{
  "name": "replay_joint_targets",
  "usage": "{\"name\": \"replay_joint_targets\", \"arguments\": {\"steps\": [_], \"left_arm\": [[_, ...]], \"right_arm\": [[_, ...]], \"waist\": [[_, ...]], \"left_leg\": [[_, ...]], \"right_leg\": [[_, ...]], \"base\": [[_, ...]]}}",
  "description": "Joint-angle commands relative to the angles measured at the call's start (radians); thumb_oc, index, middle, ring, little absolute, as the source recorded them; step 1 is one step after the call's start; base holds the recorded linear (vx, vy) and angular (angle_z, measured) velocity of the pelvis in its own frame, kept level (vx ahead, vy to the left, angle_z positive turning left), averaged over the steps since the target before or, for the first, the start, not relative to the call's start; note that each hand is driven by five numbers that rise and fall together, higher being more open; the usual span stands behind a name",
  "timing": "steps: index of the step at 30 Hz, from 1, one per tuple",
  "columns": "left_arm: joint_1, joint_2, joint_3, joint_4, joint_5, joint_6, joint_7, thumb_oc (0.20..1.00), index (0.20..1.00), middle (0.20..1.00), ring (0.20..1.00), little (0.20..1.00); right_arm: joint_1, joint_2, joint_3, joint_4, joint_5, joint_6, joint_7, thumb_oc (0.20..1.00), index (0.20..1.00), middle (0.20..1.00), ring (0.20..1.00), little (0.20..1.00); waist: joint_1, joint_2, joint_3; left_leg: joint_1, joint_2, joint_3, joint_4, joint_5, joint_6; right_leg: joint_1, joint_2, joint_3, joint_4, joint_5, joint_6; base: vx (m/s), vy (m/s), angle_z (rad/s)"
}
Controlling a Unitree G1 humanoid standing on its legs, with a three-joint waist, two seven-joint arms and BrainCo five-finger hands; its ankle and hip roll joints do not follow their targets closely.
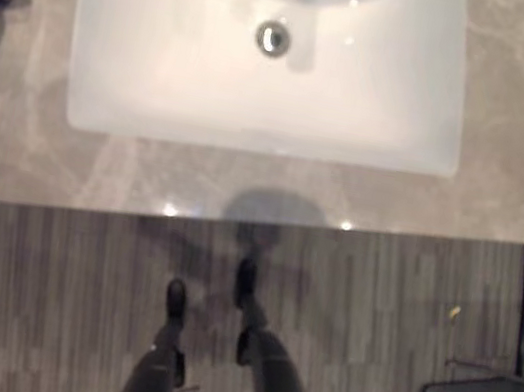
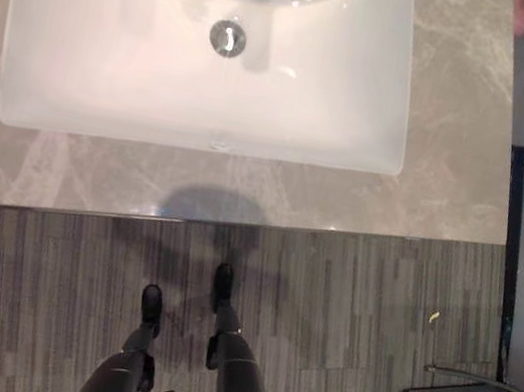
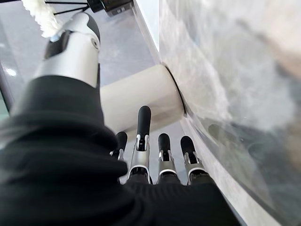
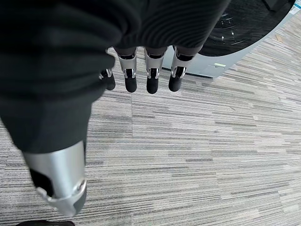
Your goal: Put brush and paste in cup on sink, flatten towel.
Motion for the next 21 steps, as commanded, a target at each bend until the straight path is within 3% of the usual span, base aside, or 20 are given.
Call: {"name": "replay_joint_targets", "arguments": {"steps": [1, 14, 19, 21], "left_arm": [[-0.072, 0.017, -0.048, 0.037, -0.028, -0.046, 0.010, 1.000, 1.000, 1.000, 1.000, 1.000], [-0.026, 0.007, -0.022, 0.042, -0.025, -0.042, -0.002, 1.000, 1.000, 1.000, 1.000, 1.000], [0.137, 0.020, 0.059, -0.017, 0.001, -0.031, -0.031, 1.000, 1.000, 1.000, 1.000, 1.000], [0.311, 0.018, 0.158, -0.141, 0.024, -0.026, -0.046, 1.000, 1.000, 1.000, 1.000, 1.000]], "right_arm": [[0.028, -0.079, 0.011, 0.038, 0.045, 0.007, -0.005, 1.000, 1.000, 1.000, 1.000, 1.000], [0.013, -0.086, 0.027, 0.024, 0.052, 0.008, -0.004, 1.000, 1.000, 1.000, 1.000, 1.000], [0.027, -0.087, 0.002, 0.029, 0.033, 0.012, -0.001, 1.000, 1.000, 1.000, 1.000, 1.000], [0.036, -0.077, -0.023, 0.044, 0.006, 0.019, -0.006, 1.000, 1.000, 1.000, 1.000, 1.000]], "waist": [[-0.012, 0.047, 0.006], [-0.005, 0.050, 0.008], [0.015, 0.061, -0.011], [0.034, 0.073, -0.029]], "left_leg": [[-0.038, 0.041, 0.024, 0.012, -0.012, 0.002], [-0.034, 0.045, 0.023, 0.012, -0.005, -0.004], [0.012, 0.045, 0.025, 0.012, -0.014, -0.008], [0.064, 0.045, 0.024, 0.012, -0.023, -0.011]], "right_leg": [[0.092, -0.038, 0.012, -0.002, -0.106, 0.082], [0.095, -0.034, 0.021, -0.002, -0.102, 0.075], [0.142, -0.035, 0.012, -0.002, -0.115, 0.068], [0.193, -0.035, 0.001, -0.002, -0.131, 0.061]], "base": [[0.00, 0.000, 0.00], [-0.05, -0.023, -0.02], [-0.07, -0.048, -0.01], [-0.09, -0.066, 0.00]]}}
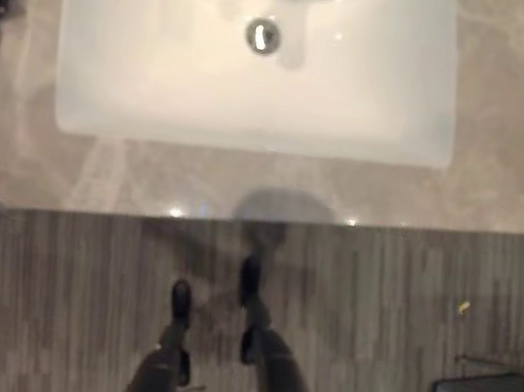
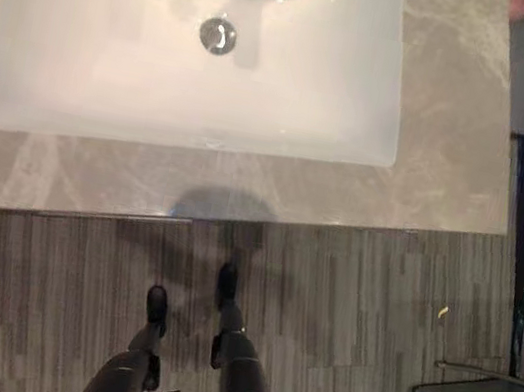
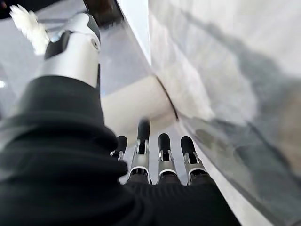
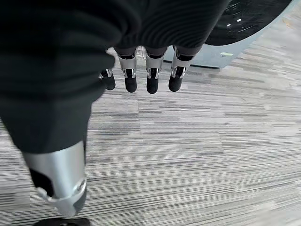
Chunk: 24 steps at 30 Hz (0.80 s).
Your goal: Put brush and paste in cup on sink, flatten towel.
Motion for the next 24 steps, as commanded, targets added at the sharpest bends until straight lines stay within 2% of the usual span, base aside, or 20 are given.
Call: {"name": "replay_joint_targets", "arguments": {"steps": [1, 4, 9, 10, 11, 13, 14, 15, 16, 18, 20, 22, 23, 24], "left_arm": [[0.134, 0.014, 0.095, -0.112, 0.023, -0.020, -0.012, 1.000, 1.000, 1.000, 1.000, 1.000], [0.321, 0.006, 0.204, -0.197, 0.041, -0.012, -0.041, 1.000, 1.000, 1.000, 1.000, 1.000], [0.447, 0.009, 0.287, -0.236, 0.058, -0.002, -0.059, 1.000, 1.000, 1.000, 1.000, 1.000], [0.567, 0.015, 0.371, -0.286, 0.076, 0.004, -0.071, 1.000, 1.000, 1.000, 1.000, 1.000], [0.574, 0.015, 0.377, -0.289, 0.077, 0.004, -0.071, 1.000, 1.000, 1.000, 1.000, 1.000], [0.708, 0.003, 0.476, -0.353, 0.095, 0.008, -0.081, 1.000, 1.000, 1.000, 1.000, 1.000], [0.716, 0.002, 0.484, -0.357, 0.095, 0.009, -0.081, 1.000, 1.000, 1.000, 1.000, 1.000], [0.748, -0.007, 0.509, -0.370, 0.108, 0.011, -0.082, 1.000, 1.000, 1.000, 1.000, 1.000], [0.832, -0.034, 0.576, -0.415, 0.127, 0.010, -0.073, 1.000, 1.000, 1.000, 1.000, 1.000], [0.869, -0.047, 0.608, -0.430, 0.134, 0.012, -0.071, 1.000, 1.000, 1.000, 1.000, 1.000], [0.998, -0.097, 0.718, -0.487, 0.169, 0.014, -0.059, 1.000, 1.000, 1.000, 1.000, 1.000], [1.033, -0.112, 0.751, -0.488, 0.190, 0.022, -0.049, 1.000, 1.000, 1.000, 1.000, 1.000], [1.116, -0.159, 0.824, -0.497, 0.228, 0.028, -0.020, 1.000, 1.000, 1.000, 1.000, 1.000], [1.121, -0.160, 0.828, -0.500, 0.228, 0.029, -0.020, 1.000, 1.000, 1.000, 1.000, 1.000]], "right_arm": [[0.067, -0.064, -0.013, 0.047, -0.021, 0.018, -0.011, 1.000, 1.000, 1.000, 1.000, 1.000], [0.070, -0.055, -0.047, 0.073, -0.051, 0.027, -0.014, 1.000, 1.000, 1.000, 1.000, 1.000], [0.064, -0.056, -0.062, 0.091, -0.078, 0.030, -0.012, 1.000, 1.000, 1.000, 1.000, 1.000], [0.058, -0.049, -0.057, 0.101, -0.114, 0.036, -0.010, 1.000, 1.000, 1.000, 1.000, 1.000], [0.057, -0.051, -0.055, 0.101, -0.114, 0.036, -0.010, 1.000, 1.000, 1.000, 1.000, 1.000], [0.066, -0.039, -0.065, 0.102, -0.136, 0.034, -0.003, 1.000, 1.000, 1.000, 1.000, 1.000], [0.065, -0.040, -0.063, 0.102, -0.136, 0.034, -0.003, 1.000, 1.000, 1.000, 1.000, 1.000], [0.069, -0.034, -0.069, 0.106, -0.140, 0.035, -0.005, 1.000, 1.000, 1.000, 1.000, 1.000], [0.065, -0.023, -0.080, 0.121, -0.141, 0.039, -0.011, 1.000, 1.000, 1.000, 1.000, 1.000], [0.063, -0.022, -0.078, 0.128, -0.148, 0.040, -0.012, 1.000, 1.000, 1.000, 1.000, 1.000], [0.067, -0.001, -0.081, 0.133, -0.164, 0.040, -0.010, 1.000, 1.000, 1.000, 1.000, 1.000], [0.067, 0.002, -0.081, 0.140, -0.168, 0.040, -0.012, 1.000, 1.000, 1.000, 1.000, 1.000], [0.067, 0.015, -0.095, 0.143, -0.161, 0.039, -0.015, 1.000, 1.000, 1.000, 1.000, 1.000], [0.067, 0.014, -0.092, 0.143, -0.161, 0.039, -0.015, 1.000, 1.000, 1.000, 1.000, 1.000]], "waist": [[0.023, 0.037, -0.060], [0.038, 0.054, -0.083], [0.048, 0.067, -0.110], [0.063, 0.074, -0.136], [0.061, 0.075, -0.136], [0.071, 0.076, -0.155], [0.068, 0.077, -0.154], [0.074, 0.077, -0.164], [0.081, 0.081, -0.178], [0.081, 0.083, -0.185], [0.098, 0.084, -0.208], [0.102, 0.086, -0.214], [0.116, 0.086, -0.223], [0.114, 0.087, -0.222]], "left_leg": [[-0.010, 0.041, 0.013, 0.007, -0.021, -0.007], [0.059, 0.038, 0.015, 0.007, -0.034, -0.007], [0.107, 0.035, 0.020, 0.007, -0.045, 0.001], [0.145, 0.038, 0.029, 0.007, -0.050, 0.007], [0.147, 0.038, 0.030, 0.007, -0.051, 0.007], [0.192, 0.044, 0.030, 0.007, -0.056, 0.005], [0.194, 0.044, 0.030, 0.007, -0.056, 0.005], [0.204, 0.046, 0.026, 0.007, -0.059, 0.006], [0.223, 0.047, 0.018, 0.007, -0.061, 0.005], [0.232, 0.048, 0.014, 0.007, -0.063, 0.005], [0.258, 0.049, 0.008, 0.007, -0.067, 0.005], [0.271, 0.050, 0.006, 0.007, -0.072, 0.005], [0.279, 0.049, 0.002, 0.007, -0.070, 0.006], [0.283, 0.049, 0.001, 0.007, -0.073, 0.005]], "right_leg": [[0.122, -0.039, -0.003, -0.002, -0.132, 0.063], [0.192, -0.040, -0.015, -0.002, -0.149, 0.059], [0.236, -0.043, -0.017, -0.002, -0.158, 0.062], [0.267, -0.043, -0.012, -0.002, -0.167, 0.059], [0.268, -0.043, -0.011, -0.002, -0.167, 0.059], [0.317, -0.041, -0.017, -0.002, -0.180, 0.050], [0.320, -0.041, -0.018, -0.002, -0.181, 0.050], [0.334, -0.039, -0.021, -0.002, -0.188, 0.048], [0.361, -0.036, -0.029, -0.002, -0.199, 0.041], [0.372, -0.034, -0.032, -0.002, -0.204, 0.039], [0.403, -0.032, -0.042, -0.002, -0.216, 0.033], [0.418, -0.031, -0.046, -0.002, -0.224, 0.033], [0.430, -0.030, -0.052, -0.002, -0.228, 0.029], [0.434, -0.029, -0.052, -0.002, -0.230, 0.030]], "base": [[-0.11, -0.057, 0.00], [-0.10, -0.031, 0.08], [-0.08, -0.019, 0.09], [-0.09, -0.043, 0.04], [-0.08, -0.065, -0.03], [-0.03, -0.084, -0.07], [-0.02, -0.090, 0.05], [-0.03, -0.091, 0.08], [-0.03, -0.091, 0.08], [-0.02, -0.063, 0.05], [-0.02, -0.079, 0.06], [-0.01, -0.066, 0.06], [-0.01, -0.068, 0.16], [-0.02, -0.067, 0.15]]}}
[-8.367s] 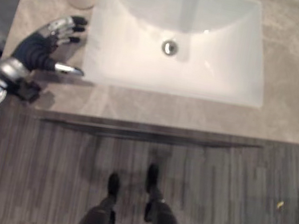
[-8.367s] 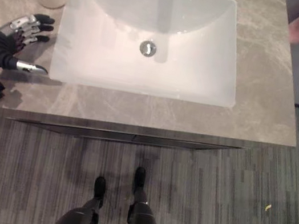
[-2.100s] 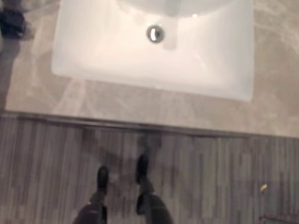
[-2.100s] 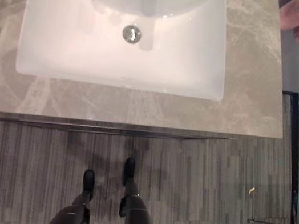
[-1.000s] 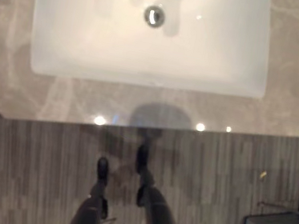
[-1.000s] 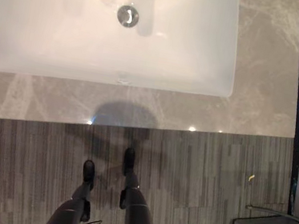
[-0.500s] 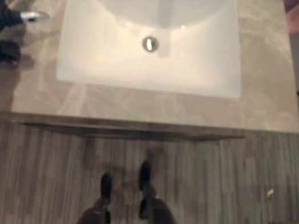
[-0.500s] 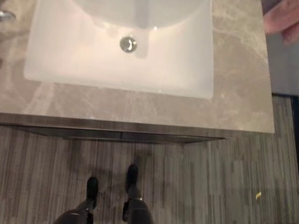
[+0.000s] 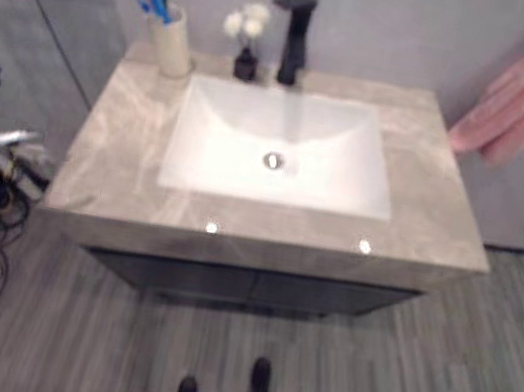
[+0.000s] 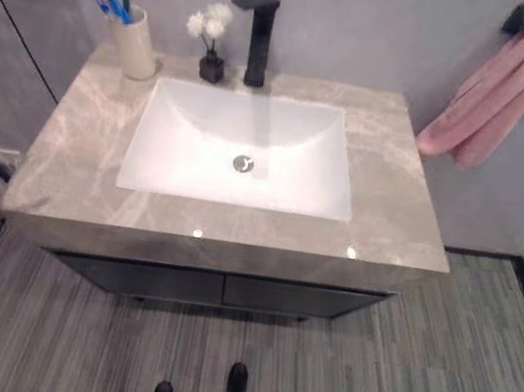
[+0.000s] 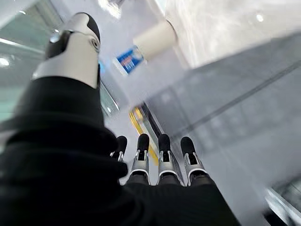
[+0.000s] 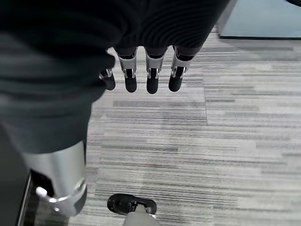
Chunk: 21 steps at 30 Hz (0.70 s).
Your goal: Put brush and paste in cup on sink, flatten towel.
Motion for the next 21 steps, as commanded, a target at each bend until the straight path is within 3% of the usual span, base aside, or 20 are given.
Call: {"name": "replay_joint_targets", "arguments": {"steps": [1, 2, 3, 4, 6, 10, 13, 16, 20, 21], "left_arm": [[0.045, 0.007, 0.156, 0.029, 0.126, -0.007, 0.073, 1.000, 1.000, 1.000, 1.000, 1.000], [0.085, -0.008, 0.189, 0.033, 0.165, 0.001, 0.092, 1.000, 1.000, 1.000, 1.000, 1.000], [0.135, -0.095, 0.254, 0.130, 0.203, 0.013, 0.156, 1.000, 1.000, 1.000, 1.000, 1.000], [0.136, -0.096, 0.255, 0.130, 0.203, 0.013, 0.156, 1.000, 1.000, 1.000, 1.000, 1.000], [0.172, -0.196, 0.274, 0.160, 0.191, 0.010, 0.176, 1.000, 1.000, 1.000, 1.000, 1.000], [0.223, -0.327, 0.240, 0.327, 0.226, 0.037, 0.206, 1.000, 1.000, 1.000, 1.000, 1.000], [0.217, -0.367, 0.214, 0.385, 0.217, 0.044, 0.212, 1.000, 1.000, 1.000, 1.000, 1.000], [0.196, -0.460, 0.129, 0.570, 0.189, 0.081, 0.208, 1.000, 1.000, 1.000, 1.000, 1.000], [0.162, -0.502, 0.026, 0.753, 0.234, 0.113, 0.191, 1.000, 1.000, 1.000, 1.000, 1.000], [0.137, -0.541, -0.087, 0.856, 0.342, 0.147, 0.172, 1.000, 1.000, 1.000, 1.000, 1.000]], "right_arm": [[0.013, -0.007, -0.022, 0.074, -0.002, -0.004, -0.019, 1.000, 1.000, 1.000, 1.000, 1.000], [0.016, -0.003, -0.029, 0.073, -0.002, -0.007, -0.020, 1.000, 1.000, 1.000, 1.000, 1.000], [0.027, 0.006, -0.034, 0.085, -0.008, -0.008, -0.023, 1.000, 1.000, 1.000, 1.000, 1.000], [0.026, 0.005, -0.033, 0.085, -0.008, -0.008, -0.023, 1.000, 1.000, 1.000, 1.000, 1.000], [0.039, 0.013, -0.039, 0.092, -0.016, -0.006, -0.025, 1.000, 1.000, 1.000, 1.000, 1.000], [0.055, 0.023, -0.030, 0.105, -0.057, 0.006, -0.036, 1.000, 1.000, 1.000, 1.000, 1.000], [0.056, 0.023, -0.036, 0.106, -0.055, 0.007, -0.040, 1.000, 1.000, 1.000, 1.000, 1.000], [0.051, 0.025, -0.036, 0.106, -0.052, 0.013, -0.061, 1.000, 1.000, 1.000, 1.000, 1.000], [0.035, 0.016, -0.032, 0.107, -0.057, 0.015, -0.080, 1.000, 1.000, 1.000, 1.000, 1.000], [0.018, 0.011, -0.019, 0.102, -0.064, 0.015, -0.095, 1.000, 1.000, 1.000, 1.000, 1.000]], "waist": [[0.000, -0.006, -0.040], [0.003, -0.006, -0.046], [0.008, -0.006, -0.047], [0.007, -0.007, -0.048], [0.011, -0.007, -0.055], [0.013, -0.008, -0.055], [0.010, -0.003, -0.050], [0.001, 0.004, -0.053], [-0.011, 0.013, -0.059], [-0.024, 0.020, -0.064]], "left_leg": [[-0.035, 0.007, 0.054, 0.018, -0.026, 0.028], [-0.032, 0.008, 0.054, 0.018, -0.027, 0.028], [-0.017, 0.011, 0.053, 0.018, -0.033, 0.025], [-0.019, 0.010, 0.053, 0.018, -0.032, 0.025], [-0.015, 0.010, 0.051, 0.018, -0.033, 0.026], [0.000, 0.014, 0.040, 0.018, -0.034, 0.026], [0.003, 0.015, 0.032, 0.018, -0.032, 0.026], [0.002, 0.013, 0.028, 0.018, -0.026, 0.026], [0.003, 0.012, 0.032, 0.018, -0.025, 0.026], [0.004, 0.013, 0.042, 0.018, -0.026, 0.025]], "right_leg": [[0.089, -0.061, -0.003, 0.006, -0.149, 0.053], [0.092, -0.061, -0.004, 0.006, -0.152, 0.052], [0.109, -0.059, -0.011, 0.006, -0.163, 0.050], [0.107, -0.060, -0.011, 0.006, -0.162, 0.050], [0.114, -0.059, -0.015, 0.006, -0.168, 0.047], [0.138, -0.051, -0.030, 0.010, -0.177, 0.033], [0.133, -0.046, -0.033, 0.035, -0.191, 0.029], [0.139, -0.043, -0.037, 0.029, -0.193, 0.025], [0.147, -0.042, -0.036, 0.015, -0.188, 0.025], [0.146, -0.041, -0.032, 0.009, -0.185, 0.023]], "base": [[0.01, -0.033, 0.10], [0.02, -0.076, 0.05], [0.02, -0.055, 0.05], [0.02, -0.056, 0.06], [0.01, -0.025, 0.03], [0.01, -0.055, 0.11], [-0.02, -0.048, 0.14], [-0.02, -0.061, 0.08], [0.00, -0.049, -0.02], [0.00, -0.053, -0.02]]}}
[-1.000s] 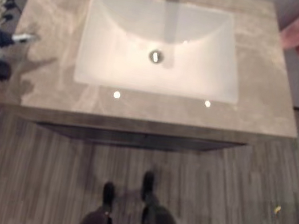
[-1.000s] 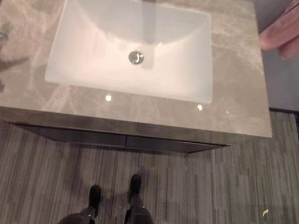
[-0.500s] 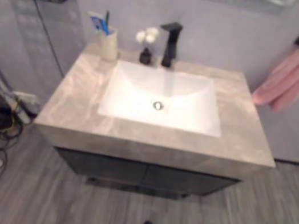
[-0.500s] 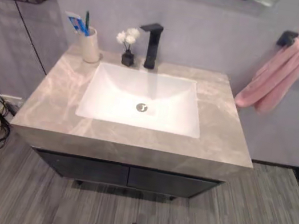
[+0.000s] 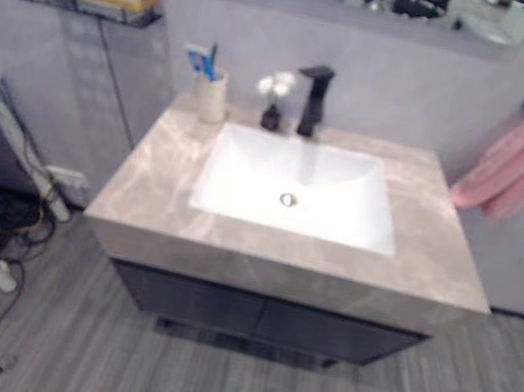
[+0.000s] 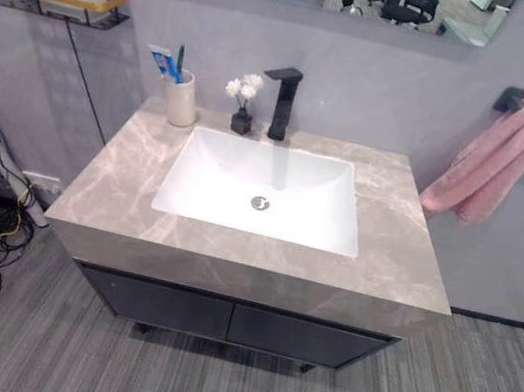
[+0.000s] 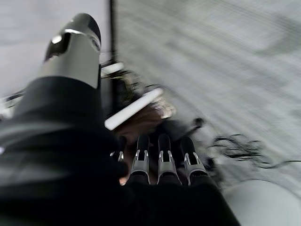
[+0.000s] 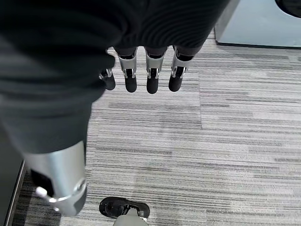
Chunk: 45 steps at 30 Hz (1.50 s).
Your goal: Put brush and paste in cup on sink, flatten towel.
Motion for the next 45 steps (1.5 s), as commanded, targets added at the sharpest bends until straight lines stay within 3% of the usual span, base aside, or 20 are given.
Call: {"name": "replay_joint_targets", "arguments": {"steps": [1, 9, 13, 36, 42, 45], "left_arm": [[-0.051, -0.019, -0.086, 0.097, 0.138, 0.027, -0.021, 1.000, 1.000, 1.000, 1.000, 1.000], [-0.141, -0.141, -0.373, 0.368, 0.338, 0.102, -0.098, 1.000, 1.000, 1.000, 1.000, 1.000], [-0.158, -0.154, -0.432, 0.356, 0.374, 0.104, -0.103, 1.000, 1.000, 1.000, 1.000, 1.000], [-0.212, -0.181, -0.535, 0.313, 0.386, 0.099, -0.099, 1.000, 1.000, 1.000, 1.000, 1.000], [-0.252, -0.177, -0.589, 0.241, 0.373, 0.096, -0.103, 1.000, 1.000, 1.000, 1.000, 1.000], [-0.262, -0.175, -0.607, 0.221, 0.378, 0.097, -0.107, 1.000, 1.000, 1.000, 1.000, 1.000]], "right_arm": [[-0.058, -0.027, 0.036, 0.037, -0.023, 0.004, -0.046, 1.000, 1.000, 1.000, 1.000, 1.000], [-0.100, 0.000, 0.113, 0.027, -0.040, 0.001, -0.066, 1.000, 1.000, 1.000, 1.000, 1.000], [-0.099, 0.010, 0.145, 0.017, -0.046, -0.001, -0.071, 1.000, 1.000, 1.000, 1.000, 1.000], [-0.131, 0.048, 0.186, 0.034, -0.031, -0.004, -0.099, 1.000, 1.000, 1.000, 1.000, 1.000], [-0.128, 0.038, 0.197, 0.031, -0.050, -0.001, -0.106, 1.000, 1.000, 1.000, 1.000, 1.000], [-0.125, 0.030, 0.199, 0.027, -0.055, -0.003, -0.110, 1.000, 1.000, 1.000, 1.000, 1.000]], "waist": [[-0.041, -0.002, 0.010], [-0.081, 0.007, 0.009], [-0.091, 0.000, 0.008], [-0.095, -0.010, 0.020], [-0.117, -0.006, 0.047], [-0.128, -0.009, 0.049]], "left_leg": [[-0.018, 0.003, 0.065, 0.017, -0.024, 0.019], [-0.009, 0.024, 0.100, 0.017, -0.019, 0.008], [-0.006, 0.036, 0.109, 0.017, -0.012, -0.002], [0.056, 0.057, 0.135, 0.017, -0.009, -0.009], [0.016, 0.089, 0.140, 0.017, 0.058, -0.057], [-0.007, 0.102, 0.156, 0.017, 0.077, -0.065]], "right_leg": [[0.109, -0.042, 0.008, 0.010, -0.166, 0.034], [0.100, -0.018, 0.041, 0.025, -0.185, 0.013], [0.100, -0.003, 0.050, 0.029, -0.195, 0.001], [0.137, 0.018, 0.057, 0.069, -0.230, -0.022], [0.098, 0.046, 0.010, 0.133, -0.268, -0.055], [0.093, 0.053, -0.012, 0.132, -0.273, -0.063]], "base": [[0.00, -0.060, -0.06], [-0.01, -0.091, -0.11], [0.00, -0.122, -0.11], [0.01, -0.040, -0.03], [-0.04, -0.164, 0.13], [-0.05, -0.166, 0.48]]}}
